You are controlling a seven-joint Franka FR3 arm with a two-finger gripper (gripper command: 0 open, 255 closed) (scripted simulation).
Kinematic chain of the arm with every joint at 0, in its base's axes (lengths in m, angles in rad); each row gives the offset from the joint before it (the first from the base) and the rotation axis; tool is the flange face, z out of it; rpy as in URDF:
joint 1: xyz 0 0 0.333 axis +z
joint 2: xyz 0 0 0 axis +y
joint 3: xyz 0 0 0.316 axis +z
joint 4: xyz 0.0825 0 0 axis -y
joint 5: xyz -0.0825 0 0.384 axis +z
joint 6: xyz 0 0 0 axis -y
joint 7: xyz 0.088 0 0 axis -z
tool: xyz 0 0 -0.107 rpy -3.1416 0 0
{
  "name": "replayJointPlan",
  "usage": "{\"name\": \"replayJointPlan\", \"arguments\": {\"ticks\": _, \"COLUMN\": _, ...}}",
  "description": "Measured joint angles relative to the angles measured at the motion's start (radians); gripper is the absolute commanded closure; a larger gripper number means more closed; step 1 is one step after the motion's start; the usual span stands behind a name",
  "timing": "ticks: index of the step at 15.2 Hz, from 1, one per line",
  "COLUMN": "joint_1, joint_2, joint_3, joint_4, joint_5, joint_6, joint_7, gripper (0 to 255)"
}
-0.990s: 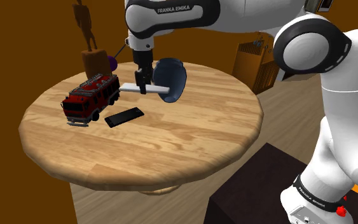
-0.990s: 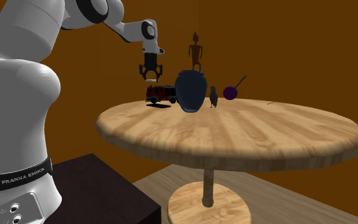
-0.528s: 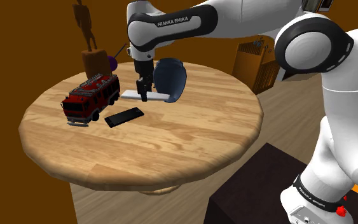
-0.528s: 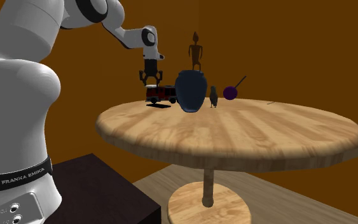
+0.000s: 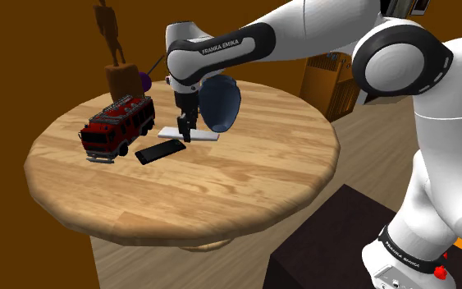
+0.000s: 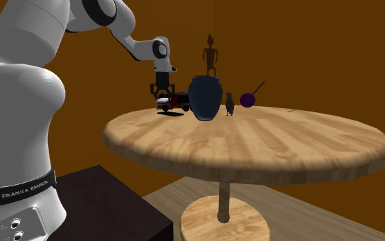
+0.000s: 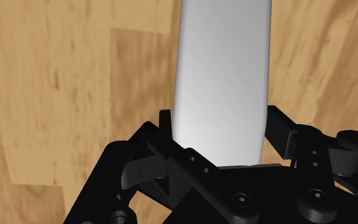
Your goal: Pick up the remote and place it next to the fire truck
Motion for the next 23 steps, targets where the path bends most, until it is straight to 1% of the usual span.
{"name": "replayJointPlan", "arguments": {"ticks": 15, "joint_1": 0.000, "joint_2": 0.055, "joint_3": 0.005, "joint_4": -0.117, "joint_5": 0.010, "joint_6": 0.171, "joint_7": -0.008, "gripper": 255}}
{"name": "replayJointPlan", "arguments": {"ticks": 21, "joint_1": 0.000, "joint_2": 0.061, "joint_3": 0.006, "joint_4": -0.120, "joint_5": 0.011, "joint_6": 0.181, "joint_7": -0.009, "gripper": 255}}
{"name": "replayJointPlan", "arguments": {"ticks": 22, "joint_1": 0.000, "joint_2": 0.061, "joint_3": 0.006, "joint_4": -0.120, "joint_5": 0.011, "joint_6": 0.181, "joint_7": -0.009, "gripper": 0}}
{"name": "replayJointPlan", "arguments": {"ticks": 23, "joint_1": 0.000, "joint_2": 0.061, "joint_3": 0.006, "joint_4": -0.120, "joint_5": 0.011, "joint_6": 0.181, "joint_7": -0.009, "gripper": 0}}
